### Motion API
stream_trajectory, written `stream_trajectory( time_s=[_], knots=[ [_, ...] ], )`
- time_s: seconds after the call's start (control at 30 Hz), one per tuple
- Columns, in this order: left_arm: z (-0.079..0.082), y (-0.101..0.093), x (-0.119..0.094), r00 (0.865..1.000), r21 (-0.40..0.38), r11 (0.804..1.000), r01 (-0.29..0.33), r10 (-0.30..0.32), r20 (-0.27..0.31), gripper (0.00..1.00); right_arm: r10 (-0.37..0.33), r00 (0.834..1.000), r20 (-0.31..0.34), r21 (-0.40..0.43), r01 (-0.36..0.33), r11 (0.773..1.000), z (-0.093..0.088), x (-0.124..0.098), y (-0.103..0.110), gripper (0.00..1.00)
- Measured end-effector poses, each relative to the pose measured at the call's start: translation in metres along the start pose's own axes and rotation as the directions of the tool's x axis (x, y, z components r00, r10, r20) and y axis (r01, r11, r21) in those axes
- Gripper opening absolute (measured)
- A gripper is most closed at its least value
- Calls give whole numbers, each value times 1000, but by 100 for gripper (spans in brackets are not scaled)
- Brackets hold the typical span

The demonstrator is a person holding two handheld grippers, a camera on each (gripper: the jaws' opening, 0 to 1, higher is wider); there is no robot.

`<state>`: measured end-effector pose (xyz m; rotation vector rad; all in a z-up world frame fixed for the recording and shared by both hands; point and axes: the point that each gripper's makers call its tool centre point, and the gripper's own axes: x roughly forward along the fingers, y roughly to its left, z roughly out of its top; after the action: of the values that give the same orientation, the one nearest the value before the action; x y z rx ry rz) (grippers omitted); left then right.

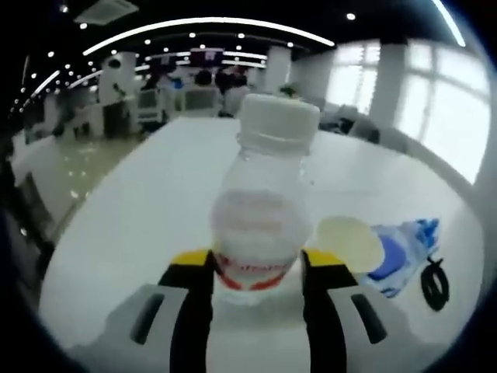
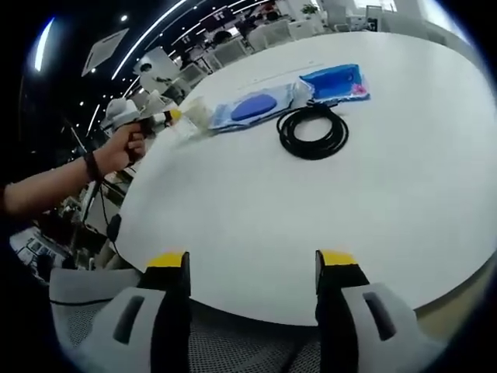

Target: Arrange the tabletop items into an orderly group along one side of the table until the central work area is clear of visible clutter.

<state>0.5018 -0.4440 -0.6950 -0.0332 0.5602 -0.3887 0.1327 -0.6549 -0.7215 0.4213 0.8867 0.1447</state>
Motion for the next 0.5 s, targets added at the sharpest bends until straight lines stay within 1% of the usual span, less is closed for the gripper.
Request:
stream_trajectory(
  time_s=[0.17,0.3,0.5],
  knots=[
    [-7,1,-8,1000,10,1000,-6,6,-18,44,7,1000,-4,-4,-7,1000,-1,1,2,64],
    [-10,4,-15,1000,8,1000,-12,12,-21,45,13,1000,-5,-7,-13,1000,-1,1,3,64],
    [-20,4,-32,999,0,1000,-1,1,-39,47,24,1000,-12,-21,-24,999,-3,1,7,64]
  ],
)
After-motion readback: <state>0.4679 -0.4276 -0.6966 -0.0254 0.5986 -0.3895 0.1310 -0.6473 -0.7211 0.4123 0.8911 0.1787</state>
